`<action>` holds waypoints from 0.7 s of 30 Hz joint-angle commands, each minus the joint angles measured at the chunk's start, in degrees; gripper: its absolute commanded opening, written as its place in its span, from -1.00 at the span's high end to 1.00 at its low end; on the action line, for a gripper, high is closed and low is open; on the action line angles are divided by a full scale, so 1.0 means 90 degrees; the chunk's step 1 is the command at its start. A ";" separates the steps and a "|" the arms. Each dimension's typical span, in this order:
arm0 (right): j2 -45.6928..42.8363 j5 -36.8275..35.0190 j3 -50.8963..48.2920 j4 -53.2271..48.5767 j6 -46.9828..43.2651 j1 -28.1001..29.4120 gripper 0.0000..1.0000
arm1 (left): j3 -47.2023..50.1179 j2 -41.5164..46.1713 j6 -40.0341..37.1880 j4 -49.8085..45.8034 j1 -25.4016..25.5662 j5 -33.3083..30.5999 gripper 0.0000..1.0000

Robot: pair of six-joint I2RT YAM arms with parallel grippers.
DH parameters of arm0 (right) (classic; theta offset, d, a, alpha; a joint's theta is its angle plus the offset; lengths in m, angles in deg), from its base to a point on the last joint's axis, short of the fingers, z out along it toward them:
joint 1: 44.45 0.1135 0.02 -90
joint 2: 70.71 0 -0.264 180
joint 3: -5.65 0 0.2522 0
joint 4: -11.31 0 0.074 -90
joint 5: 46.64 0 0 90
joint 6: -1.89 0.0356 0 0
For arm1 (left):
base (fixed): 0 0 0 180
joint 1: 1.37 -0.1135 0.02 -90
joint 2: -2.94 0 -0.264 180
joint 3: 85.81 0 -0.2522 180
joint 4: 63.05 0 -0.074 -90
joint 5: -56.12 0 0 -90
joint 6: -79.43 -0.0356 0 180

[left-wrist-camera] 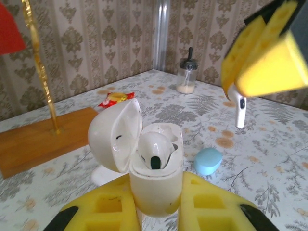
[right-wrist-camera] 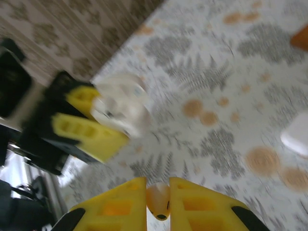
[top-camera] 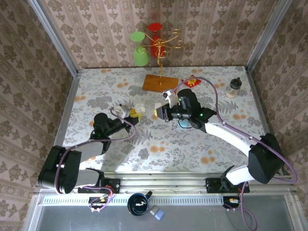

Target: Insert wireless bluetooth earbuds into charging case

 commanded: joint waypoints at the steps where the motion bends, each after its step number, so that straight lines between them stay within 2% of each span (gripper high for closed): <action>1: -0.0329 0.0436 -0.0084 0.0985 0.0185 -0.0027 0.66 | -0.0235 -0.0057 -0.0182 0.0179 0.0227 0.0220 0.96; 9: -0.0189 0.0777 0.0013 0.1333 0.0177 -0.0021 0.67 | -0.0447 -0.0071 -0.0203 0.0087 0.0454 0.0674 0.97; 21: 0.0154 0.0827 0.0128 0.1080 0.0026 -0.0022 0.69 | -0.0438 0.0015 -0.0122 0.0159 0.0523 0.0757 1.00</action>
